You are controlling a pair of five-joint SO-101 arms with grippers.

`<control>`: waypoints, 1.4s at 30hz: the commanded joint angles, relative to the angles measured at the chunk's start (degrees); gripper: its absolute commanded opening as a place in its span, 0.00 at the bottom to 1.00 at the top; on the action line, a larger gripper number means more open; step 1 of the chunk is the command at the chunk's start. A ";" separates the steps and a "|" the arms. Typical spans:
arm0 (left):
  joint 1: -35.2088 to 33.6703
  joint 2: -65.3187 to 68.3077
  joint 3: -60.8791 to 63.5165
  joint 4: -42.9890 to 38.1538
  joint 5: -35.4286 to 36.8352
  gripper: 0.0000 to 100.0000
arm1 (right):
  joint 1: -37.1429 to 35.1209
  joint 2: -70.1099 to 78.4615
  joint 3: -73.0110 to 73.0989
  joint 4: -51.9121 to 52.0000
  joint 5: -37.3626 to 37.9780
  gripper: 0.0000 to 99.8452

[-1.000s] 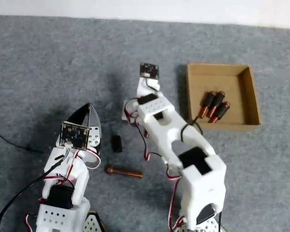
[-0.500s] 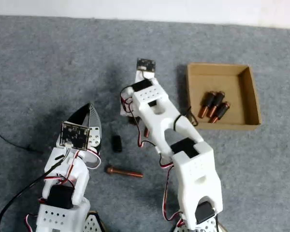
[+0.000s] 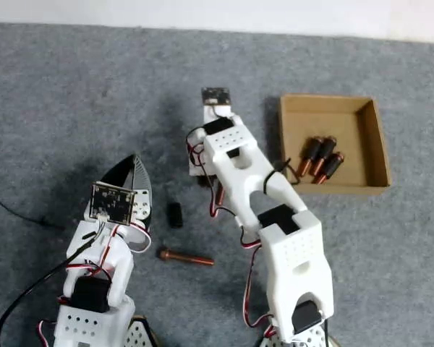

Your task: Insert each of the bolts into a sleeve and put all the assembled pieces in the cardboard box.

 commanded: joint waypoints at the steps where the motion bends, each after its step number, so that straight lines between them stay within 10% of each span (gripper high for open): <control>1: 0.31 -0.75 -0.13 -1.32 0.09 0.01 | 0.04 -10.07 1.10 0.13 0.97 0.00; 42: 0.57 -0.75 1.10 -1.58 0.09 0.01 | 19.03 -102.73 84.00 -25.19 14.68 0.00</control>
